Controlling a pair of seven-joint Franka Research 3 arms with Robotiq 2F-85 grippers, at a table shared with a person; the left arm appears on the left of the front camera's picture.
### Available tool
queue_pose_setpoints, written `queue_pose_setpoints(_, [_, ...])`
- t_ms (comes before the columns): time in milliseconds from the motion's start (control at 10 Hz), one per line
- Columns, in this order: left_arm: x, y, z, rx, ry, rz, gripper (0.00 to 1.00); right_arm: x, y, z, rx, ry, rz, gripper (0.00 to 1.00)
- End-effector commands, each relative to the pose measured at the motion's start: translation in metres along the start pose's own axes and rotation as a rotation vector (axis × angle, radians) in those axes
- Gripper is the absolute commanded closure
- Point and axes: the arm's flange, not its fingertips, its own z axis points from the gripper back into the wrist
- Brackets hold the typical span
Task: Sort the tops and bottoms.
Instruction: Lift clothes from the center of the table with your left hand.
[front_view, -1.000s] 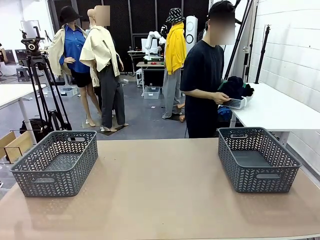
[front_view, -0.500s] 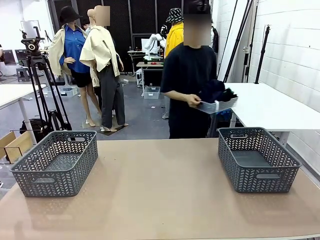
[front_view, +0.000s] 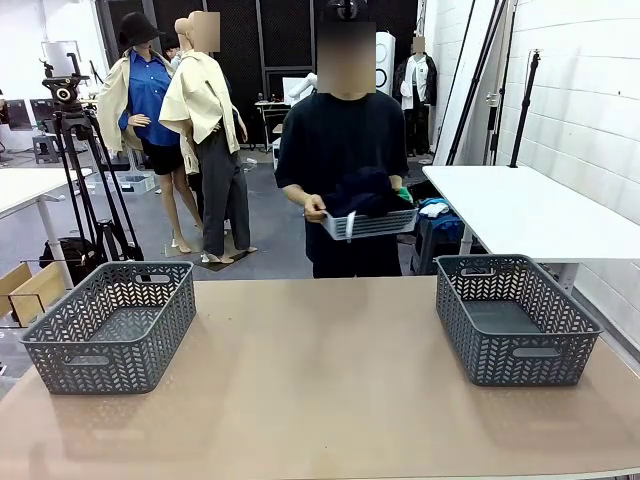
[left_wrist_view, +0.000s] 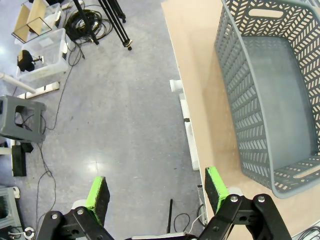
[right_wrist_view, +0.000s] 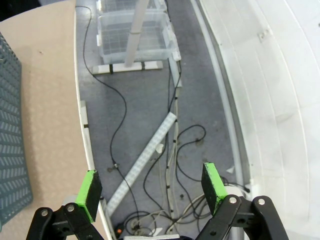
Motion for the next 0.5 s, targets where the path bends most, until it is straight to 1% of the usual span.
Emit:
queue_pose_setpoints(0, [-0.0017, 0.0015, -0.0001, 0.002, 0.001, 0.004, 0.00, 0.0014, -0.0019, -0.0009, -0.003, 0.006, 0.003, 0.00])
queue_pose_setpoints(400, [-0.0017, 0.0015, -0.0001, 0.002, 0.001, 0.004, 0.00, 0.0014, -0.0019, -0.0009, -0.003, 0.006, 0.003, 0.00])
